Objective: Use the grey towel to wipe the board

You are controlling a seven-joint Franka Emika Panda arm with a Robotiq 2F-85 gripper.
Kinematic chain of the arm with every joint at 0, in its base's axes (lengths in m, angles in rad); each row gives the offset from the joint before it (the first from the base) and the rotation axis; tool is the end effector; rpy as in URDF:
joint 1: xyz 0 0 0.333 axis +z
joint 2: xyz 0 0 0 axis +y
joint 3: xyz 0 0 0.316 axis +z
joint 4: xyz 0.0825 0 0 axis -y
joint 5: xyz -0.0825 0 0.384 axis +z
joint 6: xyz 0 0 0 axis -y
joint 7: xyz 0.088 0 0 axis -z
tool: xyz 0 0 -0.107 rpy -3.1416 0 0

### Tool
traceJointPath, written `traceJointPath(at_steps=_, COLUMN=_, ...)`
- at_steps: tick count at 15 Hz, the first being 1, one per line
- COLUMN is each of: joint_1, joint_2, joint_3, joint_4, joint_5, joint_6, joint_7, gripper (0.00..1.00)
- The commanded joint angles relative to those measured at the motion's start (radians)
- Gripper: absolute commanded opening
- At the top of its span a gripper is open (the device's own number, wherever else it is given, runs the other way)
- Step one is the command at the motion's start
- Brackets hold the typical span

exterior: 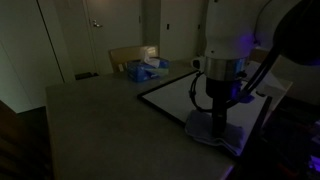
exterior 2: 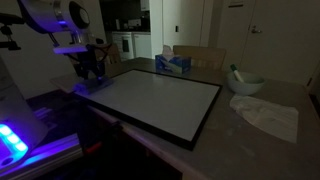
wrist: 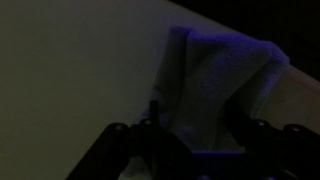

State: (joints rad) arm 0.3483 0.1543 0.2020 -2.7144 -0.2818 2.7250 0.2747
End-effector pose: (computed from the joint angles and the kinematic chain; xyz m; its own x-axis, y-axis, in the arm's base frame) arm 0.3196 0.2132 0.1677 0.8531 0.5067 -0.1242 0.5178 -0.8515 0.0829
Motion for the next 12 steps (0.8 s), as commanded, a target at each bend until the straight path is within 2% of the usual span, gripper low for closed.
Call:
traceJointPath(at_steps=1, joint_1=-0.021, joint_2=-0.064, joint_3=0.0, joint_4=0.056, joint_5=-0.008, joint_6=-0.168, joint_7=-0.075, gripper=0.98)
traceJointPath(at_steps=7, joint_1=-0.055, joint_2=-0.149, joint_3=0.009, joint_4=0.164, joint_5=-0.014, joint_6=-0.415, joint_7=-0.168, gripper=1.0)
traceJointPath(at_steps=12, joint_1=-0.072, joint_2=-0.156, joint_3=0.011, joint_4=0.22, joint_5=-0.064, joint_6=-0.517, joint_7=-0.172, gripper=1.0)
